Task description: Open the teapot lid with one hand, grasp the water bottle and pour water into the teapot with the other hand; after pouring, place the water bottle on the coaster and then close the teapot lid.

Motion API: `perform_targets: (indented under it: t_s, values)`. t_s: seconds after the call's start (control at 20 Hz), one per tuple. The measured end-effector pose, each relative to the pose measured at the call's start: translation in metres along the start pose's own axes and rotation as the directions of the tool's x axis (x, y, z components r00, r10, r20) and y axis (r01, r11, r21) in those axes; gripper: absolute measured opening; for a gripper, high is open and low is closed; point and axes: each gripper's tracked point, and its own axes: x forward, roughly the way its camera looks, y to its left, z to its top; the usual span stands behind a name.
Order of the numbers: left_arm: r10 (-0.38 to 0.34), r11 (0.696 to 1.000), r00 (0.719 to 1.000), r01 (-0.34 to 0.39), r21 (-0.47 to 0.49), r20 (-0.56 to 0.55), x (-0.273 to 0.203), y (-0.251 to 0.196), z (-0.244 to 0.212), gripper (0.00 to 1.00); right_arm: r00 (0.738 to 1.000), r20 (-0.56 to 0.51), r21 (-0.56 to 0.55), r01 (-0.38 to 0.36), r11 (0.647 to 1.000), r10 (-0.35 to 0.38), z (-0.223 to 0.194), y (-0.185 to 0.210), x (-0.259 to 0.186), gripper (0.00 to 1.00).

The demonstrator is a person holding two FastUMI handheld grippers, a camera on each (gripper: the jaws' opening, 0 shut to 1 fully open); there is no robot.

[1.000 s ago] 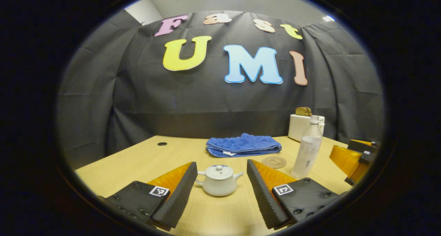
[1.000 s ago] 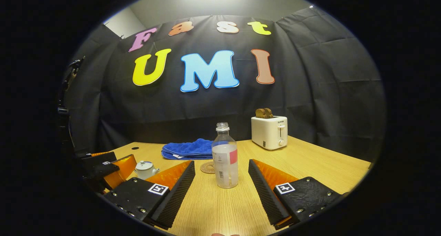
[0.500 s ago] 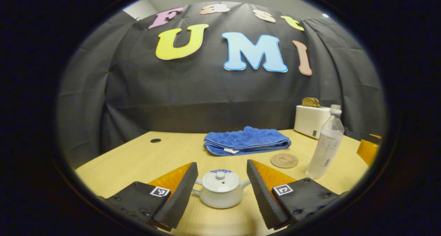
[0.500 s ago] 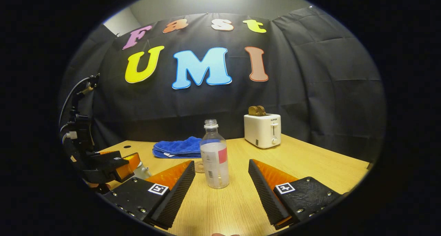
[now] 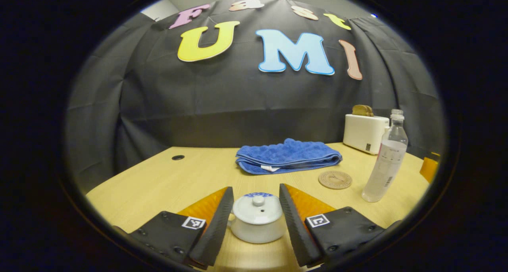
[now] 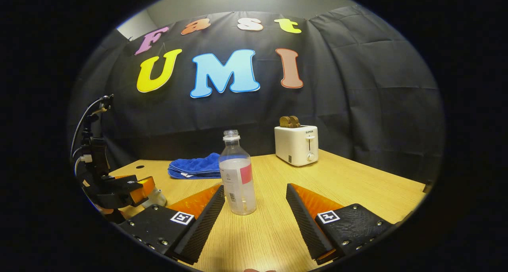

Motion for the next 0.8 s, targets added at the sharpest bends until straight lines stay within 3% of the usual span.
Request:
perform_targets:
  t_s: [0.2,0.8]
  values:
    - [0.004,1.0,1.0,-0.004,0.008,0.002,0.001,0.002,0.001,0.73,1.0,-0.006,0.003,0.012,1.0,-0.012,-0.002,-0.004,0.001,0.97]
    - [-0.008,1.0,1.0,0.008,0.018,0.024,-0.001,0.001,0.009,0.72,0.999,-0.039,0.025,0.027,0.999,-0.026,-0.016,-0.009,0.002,0.97]
